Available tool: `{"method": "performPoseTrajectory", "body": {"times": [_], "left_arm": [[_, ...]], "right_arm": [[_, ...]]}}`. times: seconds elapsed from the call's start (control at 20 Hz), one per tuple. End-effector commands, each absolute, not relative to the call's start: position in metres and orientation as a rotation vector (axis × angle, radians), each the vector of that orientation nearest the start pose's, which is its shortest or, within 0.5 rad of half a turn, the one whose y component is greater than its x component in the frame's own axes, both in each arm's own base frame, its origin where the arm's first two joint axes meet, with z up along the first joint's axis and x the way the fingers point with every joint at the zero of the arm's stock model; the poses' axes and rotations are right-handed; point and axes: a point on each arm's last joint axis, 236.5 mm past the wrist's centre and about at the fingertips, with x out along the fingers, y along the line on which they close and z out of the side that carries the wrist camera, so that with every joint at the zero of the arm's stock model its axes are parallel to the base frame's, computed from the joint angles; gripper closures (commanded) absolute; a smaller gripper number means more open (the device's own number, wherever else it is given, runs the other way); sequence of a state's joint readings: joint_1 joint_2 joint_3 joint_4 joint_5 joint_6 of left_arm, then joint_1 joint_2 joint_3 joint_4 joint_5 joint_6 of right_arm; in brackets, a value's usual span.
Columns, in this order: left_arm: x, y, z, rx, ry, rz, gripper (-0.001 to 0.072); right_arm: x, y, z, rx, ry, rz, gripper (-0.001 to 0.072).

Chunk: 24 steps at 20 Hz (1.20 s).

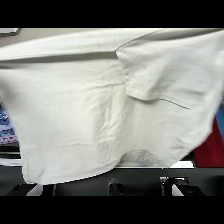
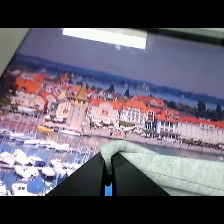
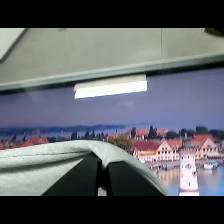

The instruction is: Fold the clothes and pants, and hang the long-sleeved shirts on hangers.

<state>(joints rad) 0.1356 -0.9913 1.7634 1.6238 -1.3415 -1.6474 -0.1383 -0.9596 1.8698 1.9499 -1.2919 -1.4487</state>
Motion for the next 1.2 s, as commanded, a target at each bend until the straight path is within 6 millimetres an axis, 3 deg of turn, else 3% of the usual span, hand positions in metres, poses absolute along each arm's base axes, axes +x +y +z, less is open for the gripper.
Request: {"method": "performPoseTrajectory", "body": {"times": [0.0, 0.1, 0.25, 0.35, 0.4, 0.5, 0.65, 1.0, 1.15], "left_arm": [[0.424, 0.071, 0.236, -0.044, 0.814, 0.183, 0.0691], [0.47, 0.074, 0.169, -0.047, 0.92, 0.172, 0.069], [0.523, 0.071, 0.069, -0.037, 1.027, 0.148, 0.069], [0.547, 0.067, 0.02, -0.036, 1.049, 0.138, 0.0691], [0.557, 0.067, 0.004, -0.055, 1.043, 0.147, 0.069], [0.57, 0.07, -0.01, -0.093, 1.013, 0.168, 0.069], [0.568, 0.07, -0.015, -0.1, 1.027, 0.172, 0.069], [0.502, 0.064, -0.035, -0.097, 1.322, 0.172, 0.0689], [0.479, 0.043, -0.043, -0.113, 1.435, 0.069, 0.0689]], "right_arm": [[0.422, 0.035, 0.308, 0.43, 0.685, 0.169, 0.0681], [0.473, 0.04, 0.232, 0.459, 0.846, 0.168, 0.0681], [0.533, 0.071, 0.11, 0.437, 1.024, 0.189, 0.0681], [0.562, 0.082, 0.043, 0.424, 1.066, 0.161, 0.0681], [0.574, 0.084, 0.023, 0.429, 1.059, 0.149, 0.0681], [0.594, 0.08, 0.0, 0.466, 1.025, 0.112, 0.0681], [0.596, 0.069, -0.004, 0.436, 1.018, 0.08, 0.0681], [0.539, 0.043, 0.004, 0.272, 1.212, 0.012, 0.0681], [0.507, 0.039, -0.009, 0.232, 1.357, 0.002, 0.068]]}}
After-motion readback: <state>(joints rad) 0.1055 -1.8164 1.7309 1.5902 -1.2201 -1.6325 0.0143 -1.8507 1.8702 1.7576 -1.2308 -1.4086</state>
